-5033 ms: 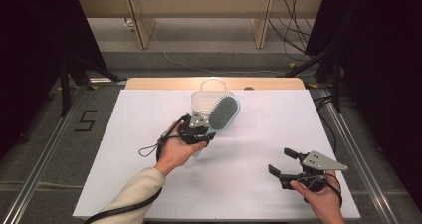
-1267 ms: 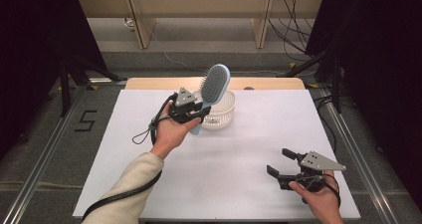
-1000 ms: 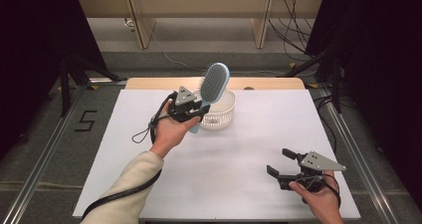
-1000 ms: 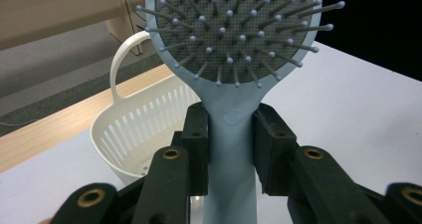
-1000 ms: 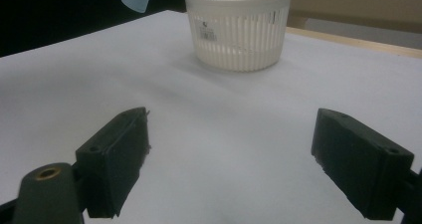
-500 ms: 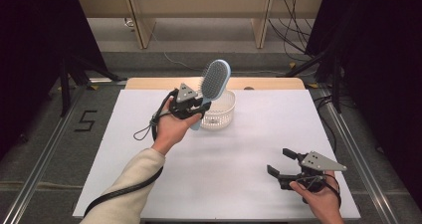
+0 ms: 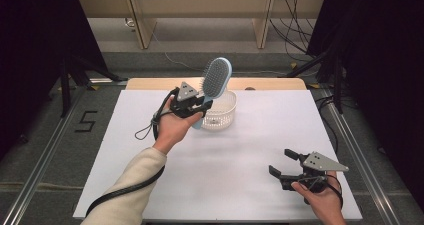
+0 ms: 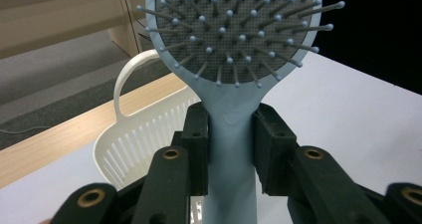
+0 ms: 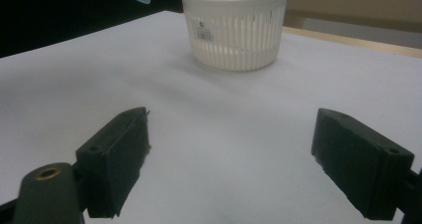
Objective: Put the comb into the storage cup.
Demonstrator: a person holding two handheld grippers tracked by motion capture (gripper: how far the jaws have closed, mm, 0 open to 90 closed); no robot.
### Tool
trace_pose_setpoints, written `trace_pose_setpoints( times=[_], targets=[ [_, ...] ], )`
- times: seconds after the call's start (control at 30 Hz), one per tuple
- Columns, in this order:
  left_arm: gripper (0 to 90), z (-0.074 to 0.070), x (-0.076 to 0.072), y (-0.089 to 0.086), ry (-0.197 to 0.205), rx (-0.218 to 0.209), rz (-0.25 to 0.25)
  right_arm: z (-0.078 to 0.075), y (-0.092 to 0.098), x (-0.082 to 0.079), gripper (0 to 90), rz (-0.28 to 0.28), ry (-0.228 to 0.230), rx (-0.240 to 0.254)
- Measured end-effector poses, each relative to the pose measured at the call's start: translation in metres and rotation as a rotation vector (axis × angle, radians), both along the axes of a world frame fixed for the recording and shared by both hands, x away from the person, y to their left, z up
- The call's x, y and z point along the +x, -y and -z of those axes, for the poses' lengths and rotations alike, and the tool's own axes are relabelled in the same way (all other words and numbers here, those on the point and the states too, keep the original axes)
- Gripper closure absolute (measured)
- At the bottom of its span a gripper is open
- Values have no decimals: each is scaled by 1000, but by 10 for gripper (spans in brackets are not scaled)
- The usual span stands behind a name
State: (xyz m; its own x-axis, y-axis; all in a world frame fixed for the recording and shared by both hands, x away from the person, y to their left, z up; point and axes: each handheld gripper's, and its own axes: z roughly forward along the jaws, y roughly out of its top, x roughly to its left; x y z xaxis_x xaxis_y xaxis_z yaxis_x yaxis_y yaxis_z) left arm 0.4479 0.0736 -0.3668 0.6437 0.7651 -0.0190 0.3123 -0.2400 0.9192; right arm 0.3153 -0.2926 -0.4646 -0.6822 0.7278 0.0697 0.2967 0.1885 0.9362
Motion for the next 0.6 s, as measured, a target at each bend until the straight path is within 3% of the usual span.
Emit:
trace_pose_setpoints(
  times=[0.6],
  targets=[
    [698,-5,4,0,6,-3,-10,0,0,0,158,3,1,0]
  ],
)
